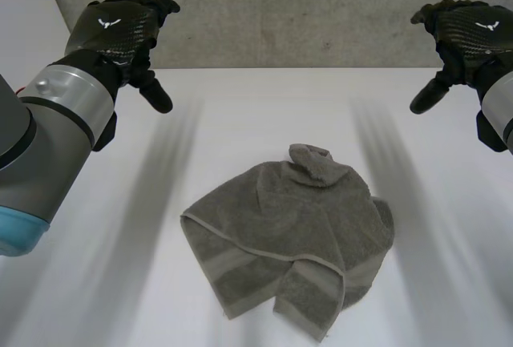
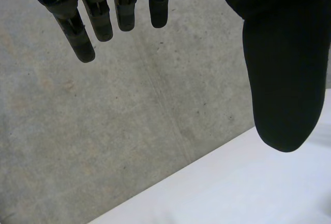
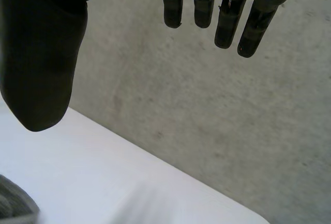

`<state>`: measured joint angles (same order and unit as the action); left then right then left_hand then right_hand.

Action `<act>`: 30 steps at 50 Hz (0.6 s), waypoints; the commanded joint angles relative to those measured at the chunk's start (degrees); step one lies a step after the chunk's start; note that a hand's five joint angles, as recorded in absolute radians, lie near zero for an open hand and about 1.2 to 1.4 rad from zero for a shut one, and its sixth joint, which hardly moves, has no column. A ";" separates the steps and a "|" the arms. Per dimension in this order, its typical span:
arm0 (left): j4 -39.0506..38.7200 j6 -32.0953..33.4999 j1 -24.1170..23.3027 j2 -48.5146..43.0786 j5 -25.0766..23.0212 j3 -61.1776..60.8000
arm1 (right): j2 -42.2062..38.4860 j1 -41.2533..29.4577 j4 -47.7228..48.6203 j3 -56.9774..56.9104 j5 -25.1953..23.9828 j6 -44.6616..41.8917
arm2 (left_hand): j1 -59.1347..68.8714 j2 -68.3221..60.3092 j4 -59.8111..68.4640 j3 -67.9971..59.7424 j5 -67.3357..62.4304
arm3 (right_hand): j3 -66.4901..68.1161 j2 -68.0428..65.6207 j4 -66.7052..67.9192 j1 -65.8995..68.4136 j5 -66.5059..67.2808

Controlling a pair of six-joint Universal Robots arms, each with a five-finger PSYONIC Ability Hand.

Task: Fold the towel.

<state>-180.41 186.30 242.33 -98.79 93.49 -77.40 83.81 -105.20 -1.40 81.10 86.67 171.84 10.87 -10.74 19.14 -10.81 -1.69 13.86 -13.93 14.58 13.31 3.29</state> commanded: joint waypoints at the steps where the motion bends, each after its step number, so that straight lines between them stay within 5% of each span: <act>1: 0.49 -0.85 0.25 0.09 -0.06 0.24 | -0.31 -0.36 -0.27 -0.50 2.71 -1.68 | 0.19 -0.31 -8.09 -0.25 0.63 | -3.86 3.93 -4.58 -3.31 -3.29; 16: 0.14 -0.59 0.34 0.18 -0.41 -0.46 | -0.05 -0.62 -0.10 -0.15 0.52 -3.26 | 0.69 -0.81 -7.59 -0.75 0.13 | -3.86 3.93 -4.58 -3.31 -3.29; 23: 0.85 0.82 -0.01 0.18 -1.38 -2.14 | 0.39 -0.80 -6.05 1.95 -8.78 -12.92 | 2.21 -2.33 -6.07 -2.27 -1.38 | -3.86 3.93 -4.58 -3.31 -3.29; 30: 0.67 11.35 0.69 -1.30 -8.23 -12.14 | 0.39 -0.80 -16.27 6.44 -18.12 -13.98 | 2.88 -3.00 -5.40 -2.94 -2.06 | -3.86 3.93 -4.58 -3.31 -3.29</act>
<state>-179.50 190.61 242.53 -98.87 89.60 -83.03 84.24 -106.00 -10.88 84.07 75.10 158.51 11.64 -11.52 19.14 -11.54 -1.76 13.86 -13.93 14.58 13.30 3.29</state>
